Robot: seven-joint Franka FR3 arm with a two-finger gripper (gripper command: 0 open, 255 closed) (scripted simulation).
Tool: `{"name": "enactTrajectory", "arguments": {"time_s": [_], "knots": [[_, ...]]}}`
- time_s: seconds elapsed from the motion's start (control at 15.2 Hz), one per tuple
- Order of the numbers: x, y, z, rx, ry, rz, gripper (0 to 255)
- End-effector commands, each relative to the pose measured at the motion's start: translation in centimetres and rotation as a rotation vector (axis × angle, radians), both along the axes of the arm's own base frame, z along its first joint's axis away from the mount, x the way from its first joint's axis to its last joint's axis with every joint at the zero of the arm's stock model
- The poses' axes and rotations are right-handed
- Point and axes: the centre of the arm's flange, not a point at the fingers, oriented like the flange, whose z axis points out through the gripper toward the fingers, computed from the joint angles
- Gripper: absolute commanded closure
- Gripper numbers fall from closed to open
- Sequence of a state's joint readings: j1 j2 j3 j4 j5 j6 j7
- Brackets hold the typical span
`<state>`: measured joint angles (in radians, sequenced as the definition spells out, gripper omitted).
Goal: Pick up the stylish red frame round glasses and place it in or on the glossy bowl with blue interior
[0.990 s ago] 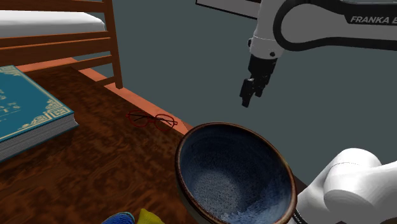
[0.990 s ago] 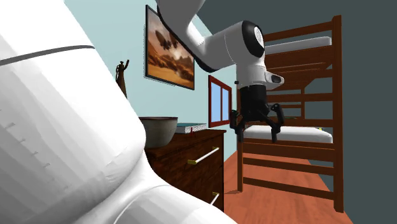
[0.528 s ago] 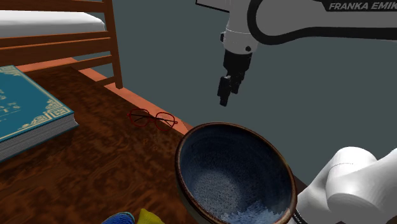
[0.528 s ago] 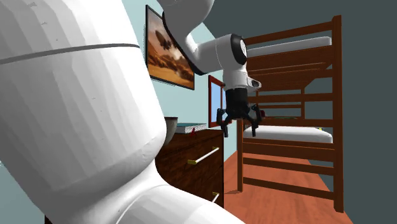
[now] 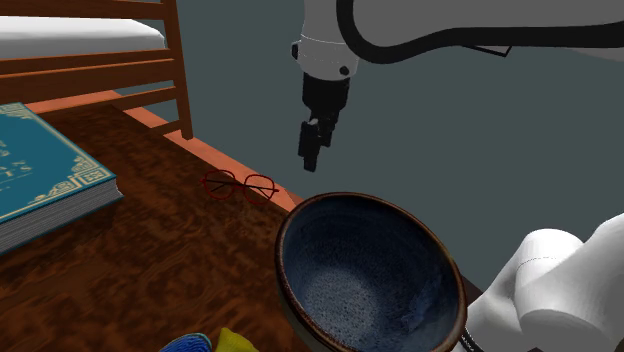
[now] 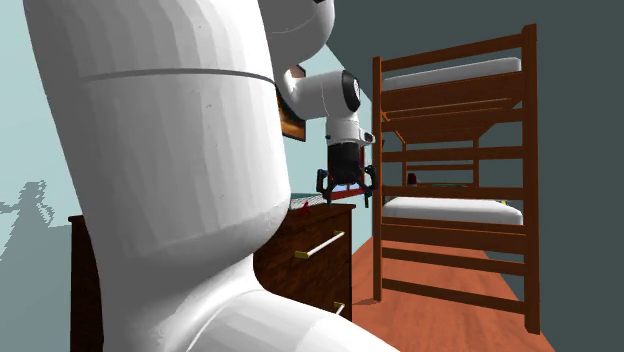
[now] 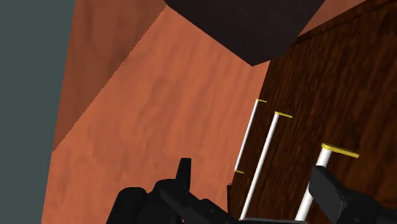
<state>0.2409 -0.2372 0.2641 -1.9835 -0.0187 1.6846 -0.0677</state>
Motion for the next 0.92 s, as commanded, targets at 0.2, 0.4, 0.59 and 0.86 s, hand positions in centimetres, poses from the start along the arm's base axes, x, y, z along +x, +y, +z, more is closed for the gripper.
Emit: {"name": "enactTrajectory", "arguments": {"time_s": [0.2, 0.4, 0.59, 0.86], "knots": [[0.2, 6.6, 1.1, 0.016, -0.003, 0.14, 0], [-0.1, 10.4, 1.5, 0.025, -0.004, 0.224, 0], [-0.8, 14.2, 2.0, 0.034, -0.005, 0.307, 0], [-1.4, 16.4, 1.2, 0.04, -0.006, 0.359, 0]]}}
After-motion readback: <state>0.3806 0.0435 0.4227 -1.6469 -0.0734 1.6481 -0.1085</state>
